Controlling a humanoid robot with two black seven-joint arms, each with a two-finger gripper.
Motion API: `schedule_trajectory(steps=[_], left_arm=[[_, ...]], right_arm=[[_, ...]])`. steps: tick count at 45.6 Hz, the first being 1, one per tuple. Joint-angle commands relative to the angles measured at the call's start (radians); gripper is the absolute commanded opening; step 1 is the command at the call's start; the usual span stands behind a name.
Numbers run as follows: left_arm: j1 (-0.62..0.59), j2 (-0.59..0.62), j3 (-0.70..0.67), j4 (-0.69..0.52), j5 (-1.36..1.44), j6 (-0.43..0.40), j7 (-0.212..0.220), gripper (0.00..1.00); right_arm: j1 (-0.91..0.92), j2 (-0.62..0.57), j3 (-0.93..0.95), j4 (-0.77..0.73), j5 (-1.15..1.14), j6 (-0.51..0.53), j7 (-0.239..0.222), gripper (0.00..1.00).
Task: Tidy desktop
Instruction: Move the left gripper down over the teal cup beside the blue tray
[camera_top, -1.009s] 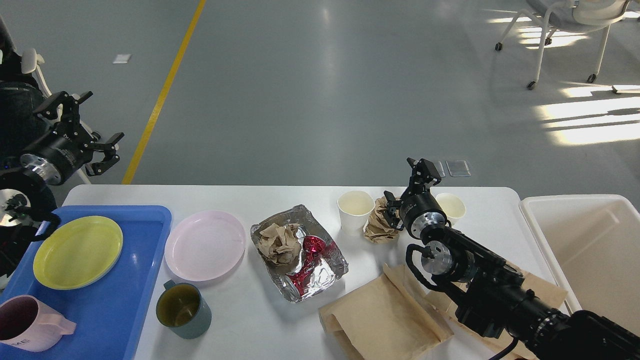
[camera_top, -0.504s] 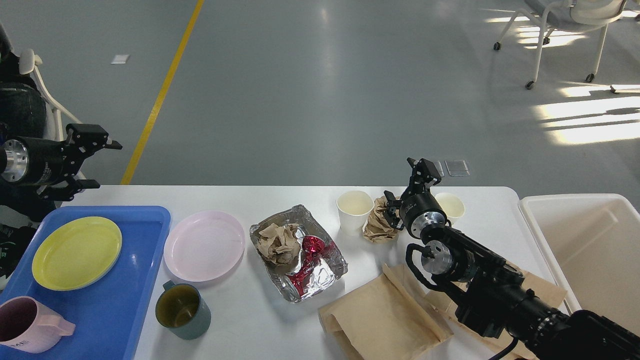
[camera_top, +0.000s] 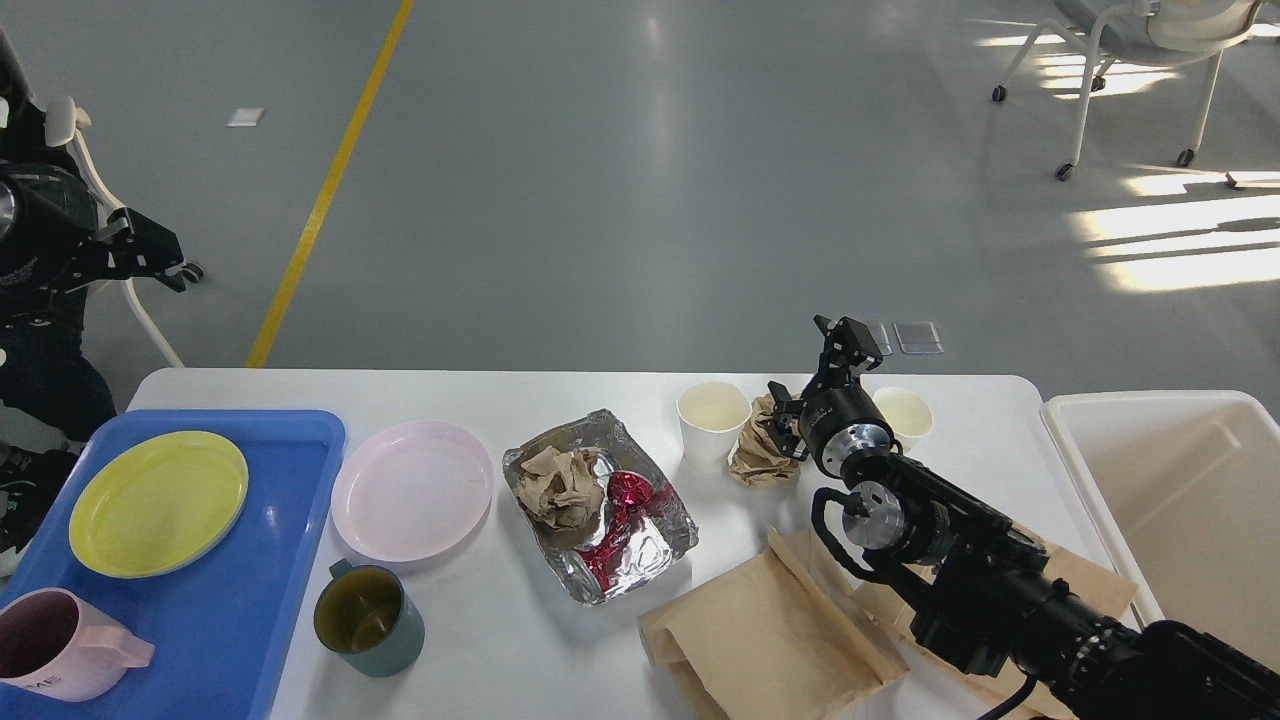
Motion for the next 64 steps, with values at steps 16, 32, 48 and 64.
schedule_trajectory(steps=[16,32,48,64], left_arm=[[-0.071,-0.181,0.211,-0.299,-0.006,0.0,0.027,0.99],[-0.107,-0.186,0.206,-0.482,0.005,0.0,0.041,0.99],[-0.082,-0.25,0.204,-0.592,0.005,0.0,0.041,0.99],[-0.013,-0.307,0.189,-0.594,-0.003,0.0,0.039,0.99]], right_arm=[[0.001,0.0,0.0,0.0,-0.001,0.0,0.0,1.0],[-0.001,0.0,-0.001,0.0,0.0,0.0,0.0,1.0],[0.001,0.0,0.0,0.0,-0.001,0.0,0.0,1.0],[0.001,0.0,-0.001,0.0,-0.001,0.0,0.0,1.0]])
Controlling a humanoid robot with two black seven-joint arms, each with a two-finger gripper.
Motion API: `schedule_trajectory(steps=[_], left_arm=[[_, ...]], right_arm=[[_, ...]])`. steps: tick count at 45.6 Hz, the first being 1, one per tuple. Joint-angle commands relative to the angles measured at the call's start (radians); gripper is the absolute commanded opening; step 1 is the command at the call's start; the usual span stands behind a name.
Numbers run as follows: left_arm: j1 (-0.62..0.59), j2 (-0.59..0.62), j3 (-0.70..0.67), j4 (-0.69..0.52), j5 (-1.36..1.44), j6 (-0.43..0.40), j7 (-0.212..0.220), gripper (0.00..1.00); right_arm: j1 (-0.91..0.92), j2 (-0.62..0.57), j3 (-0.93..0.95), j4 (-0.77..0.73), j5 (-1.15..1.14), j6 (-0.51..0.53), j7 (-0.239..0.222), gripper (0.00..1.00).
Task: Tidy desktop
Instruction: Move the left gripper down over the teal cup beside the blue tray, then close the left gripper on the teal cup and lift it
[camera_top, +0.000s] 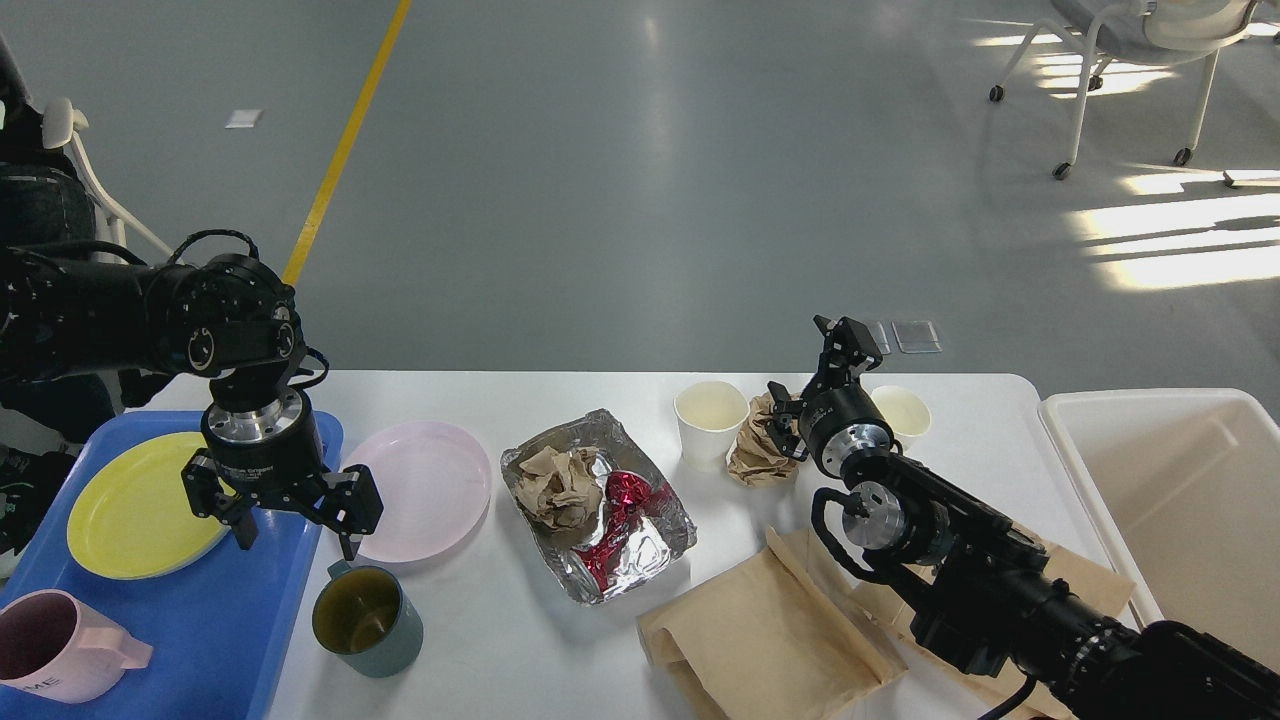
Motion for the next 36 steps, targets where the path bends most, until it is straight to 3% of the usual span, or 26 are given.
schedule_trajectory(steps=[1,13,28,36], left_arm=[[0.045,-0.024,-0.015,0.011,-0.001,0.0,0.006,0.99],[0.111,-0.038,-0.018,0.1,-0.003,0.0,0.005,0.99],[0.165,-0.046,-0.041,0.126,-0.003,0.0,0.003,0.98],[0.183,-0.063,-0.048,0.144,-0.003,0.0,0.006,0.9]], right_arm=[[0.0,0.0,0.0,0.0,-0.001,0.0,0.0,1.0],[0.0,0.0,0.0,0.0,0.0,0.0,0.0,1.0],[0.001,0.0,0.0,0.0,0.0,0.0,0.0,1.0],[0.0,0.003,0.0,0.0,0.0,0.0,0.0,1.0]])
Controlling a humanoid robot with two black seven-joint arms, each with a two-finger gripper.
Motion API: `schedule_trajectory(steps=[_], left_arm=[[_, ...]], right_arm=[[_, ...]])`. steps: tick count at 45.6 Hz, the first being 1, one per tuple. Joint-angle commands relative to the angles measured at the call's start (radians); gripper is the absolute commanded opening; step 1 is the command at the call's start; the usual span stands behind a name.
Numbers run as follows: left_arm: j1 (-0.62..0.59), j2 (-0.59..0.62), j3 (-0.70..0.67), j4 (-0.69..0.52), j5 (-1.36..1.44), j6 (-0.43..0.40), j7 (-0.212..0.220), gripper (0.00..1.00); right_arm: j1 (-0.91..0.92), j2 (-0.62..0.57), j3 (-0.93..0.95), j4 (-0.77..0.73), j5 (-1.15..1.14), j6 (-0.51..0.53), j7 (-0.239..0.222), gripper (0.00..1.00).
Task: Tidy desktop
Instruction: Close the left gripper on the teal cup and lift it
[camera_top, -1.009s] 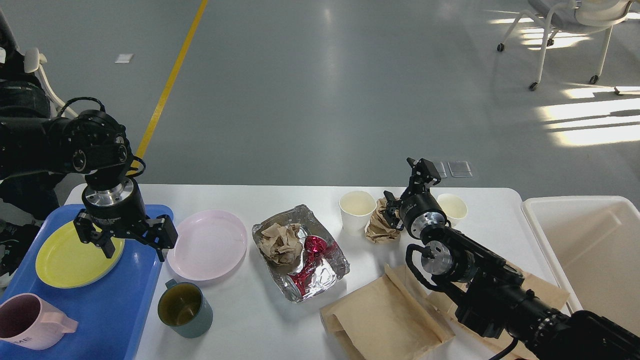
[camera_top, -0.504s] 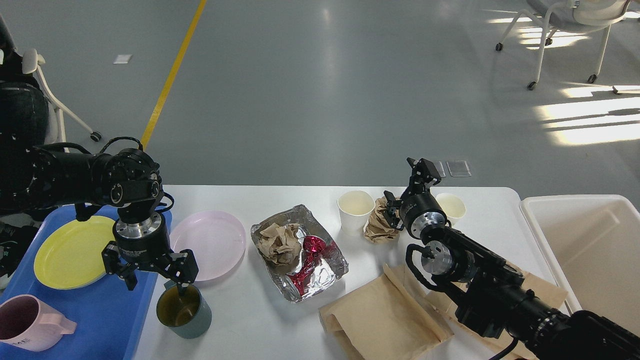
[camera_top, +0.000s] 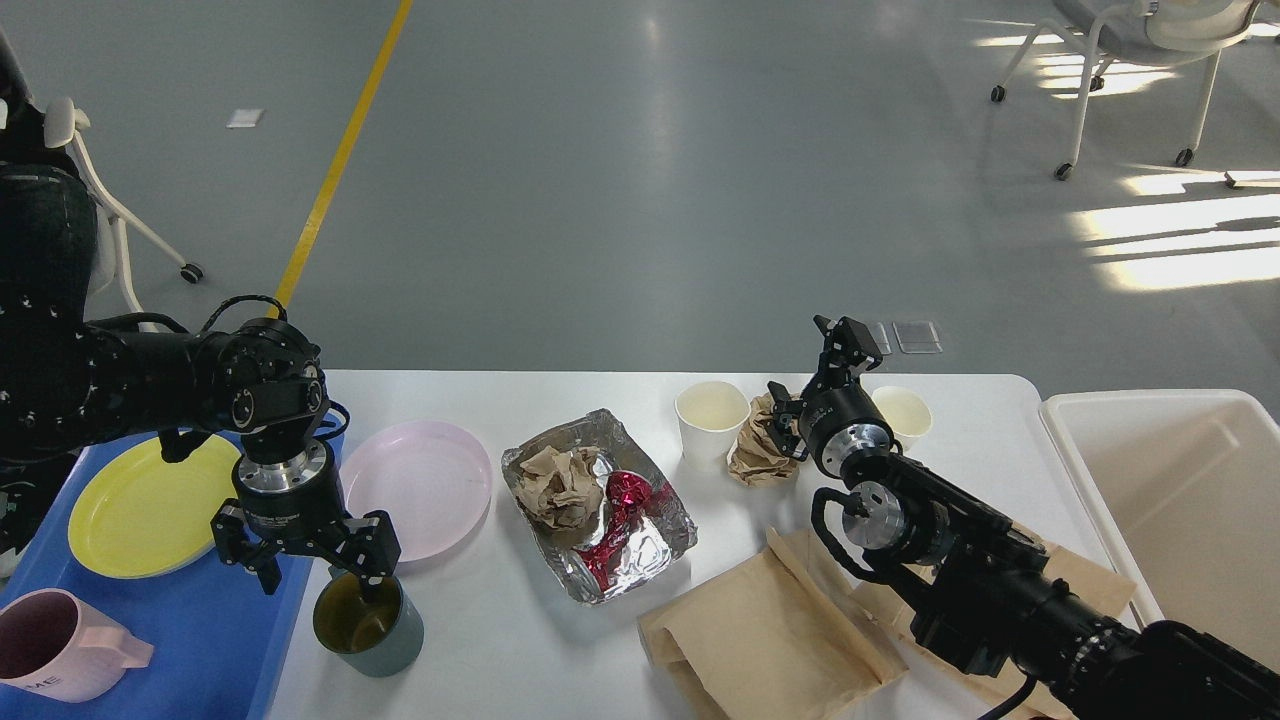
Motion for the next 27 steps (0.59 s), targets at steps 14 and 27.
schedule_trajectory(steps=[14,27], left_arm=[[0.024,-0.03,-0.009,0.011,0.0,0.0,0.004,0.57],[0.039,-0.038,-0.012,0.042,0.005,0.0,0.006,0.41]], right_arm=[[-0.001,0.0,0.0,0.0,-0.001,0.0,0.0,1.0],[-0.001,0.0,0.0,0.0,0.0,0.0,0.0,1.0]])
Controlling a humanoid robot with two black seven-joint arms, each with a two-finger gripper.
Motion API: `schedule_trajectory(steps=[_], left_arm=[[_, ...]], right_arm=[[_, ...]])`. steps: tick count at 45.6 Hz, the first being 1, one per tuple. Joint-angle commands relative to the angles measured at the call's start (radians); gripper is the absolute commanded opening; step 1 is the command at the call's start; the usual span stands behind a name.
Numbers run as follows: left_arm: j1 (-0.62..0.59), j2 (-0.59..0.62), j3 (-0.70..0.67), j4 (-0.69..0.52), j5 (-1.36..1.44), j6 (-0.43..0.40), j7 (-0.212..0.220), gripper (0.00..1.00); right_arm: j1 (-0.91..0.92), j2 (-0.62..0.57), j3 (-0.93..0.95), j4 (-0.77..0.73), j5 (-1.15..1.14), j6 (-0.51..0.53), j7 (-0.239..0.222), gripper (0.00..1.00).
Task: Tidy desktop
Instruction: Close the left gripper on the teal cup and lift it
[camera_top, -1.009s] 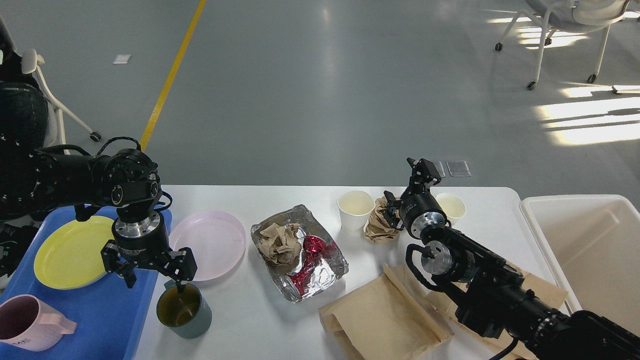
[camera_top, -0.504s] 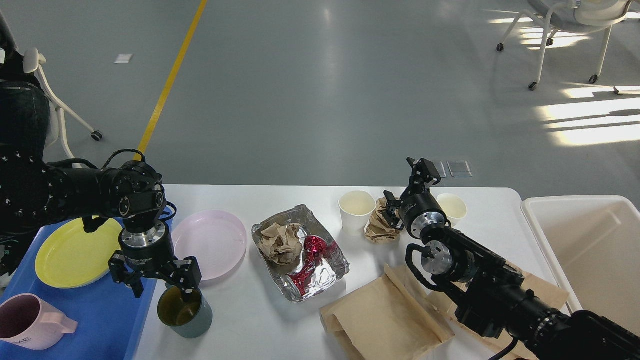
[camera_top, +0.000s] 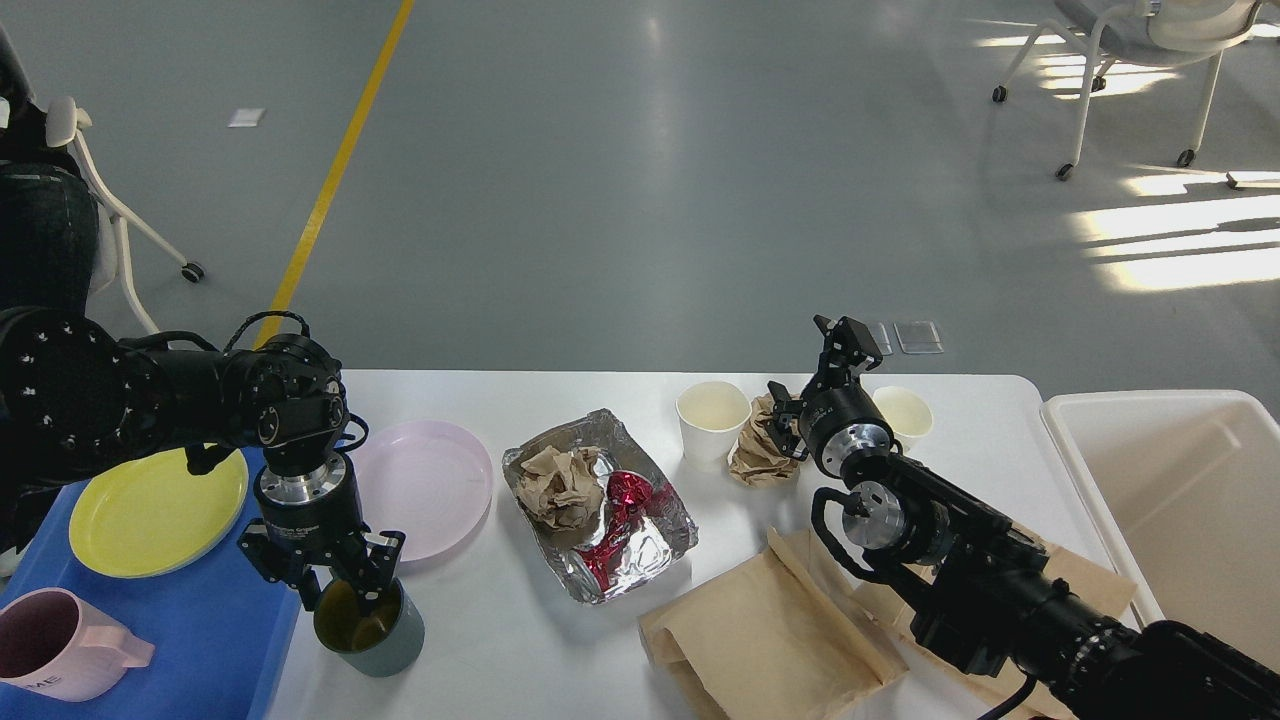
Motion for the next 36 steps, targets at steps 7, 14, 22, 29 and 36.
schedule_trajectory(steps=[7,14,22,29,36], left_arm=[[0.003,-0.002,-0.001,0.005,0.008,0.0,0.003,0.24],[0.004,-0.016,0.001,0.005,0.008,0.0,0.005,0.2],[0.004,-0.016,0.001,0.004,0.008,0.0,0.002,0.03],[-0.003,-0.016,-0.007,0.004,0.008,0.0,0.0,0.0],[-0.022,-0.004,-0.024,-0.005,0.008,0.0,0.0,0.0]], right_arm=[[-0.001,0.0,0.0,0.0,0.0,0.0,0.0,1.0],[-0.001,0.0,0.0,0.0,0.0,0.0,0.0,1.0],[-0.001,0.0,0.0,0.0,-0.001,0.0,0.0,1.0],[0.001,0.0,0.0,0.002,0.0,0.0,0.0,1.0],[-0.001,0.0,0.0,0.0,0.0,0.0,0.0,1.0]])
